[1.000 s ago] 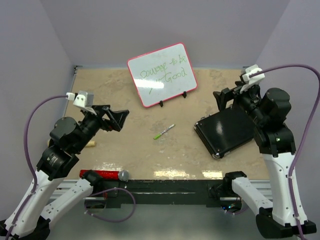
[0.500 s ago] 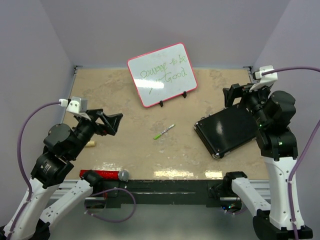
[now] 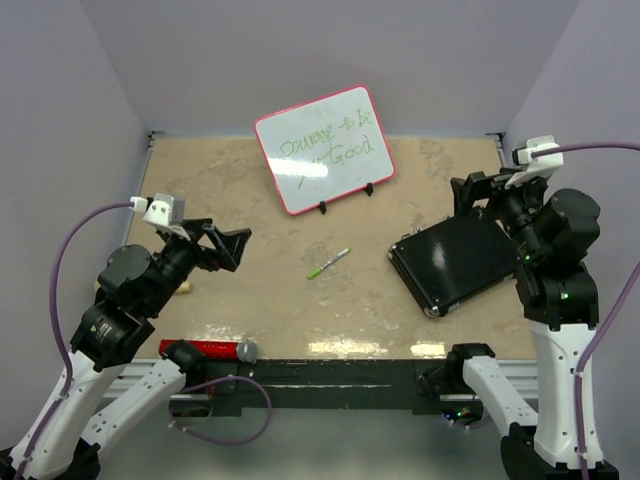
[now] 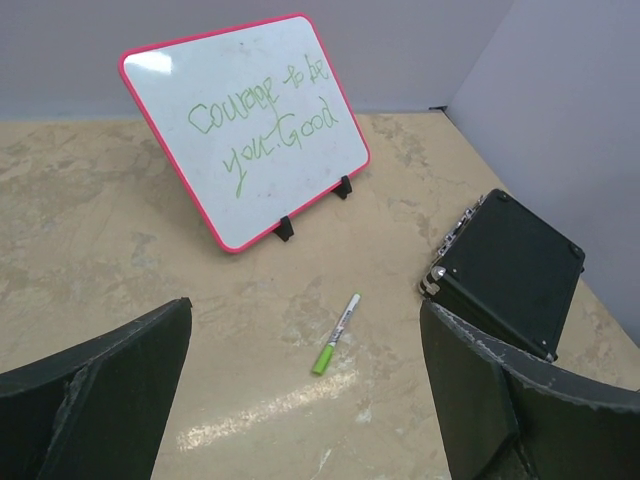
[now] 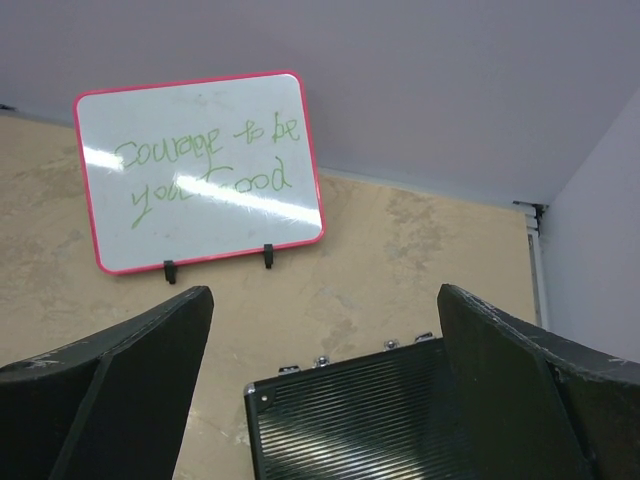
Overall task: Write a sentence on the whiteboard
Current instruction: Reset both arms
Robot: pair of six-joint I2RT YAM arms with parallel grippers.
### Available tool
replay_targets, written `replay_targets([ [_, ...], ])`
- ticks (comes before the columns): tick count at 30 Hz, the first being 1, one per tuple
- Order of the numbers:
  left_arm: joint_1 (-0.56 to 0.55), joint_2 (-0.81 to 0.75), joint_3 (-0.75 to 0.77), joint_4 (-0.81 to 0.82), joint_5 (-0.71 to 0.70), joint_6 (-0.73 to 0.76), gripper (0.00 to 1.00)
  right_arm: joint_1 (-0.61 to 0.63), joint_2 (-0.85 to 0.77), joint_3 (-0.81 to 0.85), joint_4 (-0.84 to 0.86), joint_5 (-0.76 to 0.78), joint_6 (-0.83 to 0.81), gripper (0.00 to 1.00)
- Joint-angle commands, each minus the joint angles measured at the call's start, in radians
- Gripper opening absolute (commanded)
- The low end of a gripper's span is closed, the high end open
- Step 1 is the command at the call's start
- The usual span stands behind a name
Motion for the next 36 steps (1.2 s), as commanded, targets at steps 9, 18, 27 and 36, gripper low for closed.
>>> replay_targets([
  [9,0.004,-0.131,-0.228,0.280,0.059,0.093,1.00,-0.027,-0.031,-0.127,0.102,-0.103,0.012,0.98],
  [18,0.004,-0.197,-0.396,0.366,0.057,0.159,1.00,-0.054,-0.034,-0.189,0.145,-0.140,0.012,0.98],
  [27,0.004,-0.174,-0.400,0.371,0.048,0.174,1.00,-0.085,-0.037,-0.204,0.152,-0.171,0.008,0.98],
  [36,0.004,-0.174,-0.400,0.365,0.036,0.171,1.00,-0.093,-0.039,-0.199,0.150,-0.174,0.003,0.99],
])
